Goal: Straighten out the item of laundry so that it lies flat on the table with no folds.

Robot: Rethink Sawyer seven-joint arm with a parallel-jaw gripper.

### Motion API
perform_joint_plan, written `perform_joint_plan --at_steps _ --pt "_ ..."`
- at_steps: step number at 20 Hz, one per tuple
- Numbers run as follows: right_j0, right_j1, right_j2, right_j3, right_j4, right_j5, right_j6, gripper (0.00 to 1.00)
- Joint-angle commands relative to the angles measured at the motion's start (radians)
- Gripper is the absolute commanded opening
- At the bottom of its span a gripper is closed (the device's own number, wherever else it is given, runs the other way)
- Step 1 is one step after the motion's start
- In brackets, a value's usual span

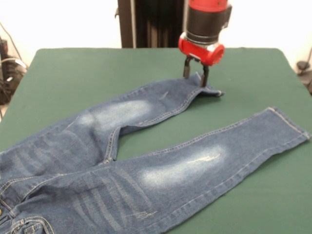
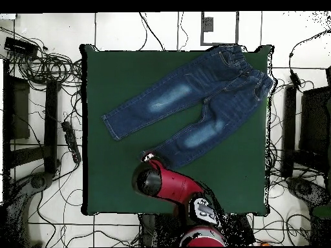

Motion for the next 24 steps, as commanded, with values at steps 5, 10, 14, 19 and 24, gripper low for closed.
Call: perform_joint_plan --at_steps 5,10,14,19,24 --pt "-0.032 0.079 0.140 -0.083 -0.184 -0.072 -0.035 1.00" --pt "-0.030 0.082 0.126 -0.106 -0.273 -0.088 -0.005 1.00" --pt "-0.015 0.116 0.105 -0.129 -0.295 -0.111 0.037 1.00" --pt "0.008 0.173 0.077 -0.169 -0.296 -0.147 0.065 1.00" --pt "0.063 0.252 0.036 -0.229 -0.254 -0.200 0.097 1.00"
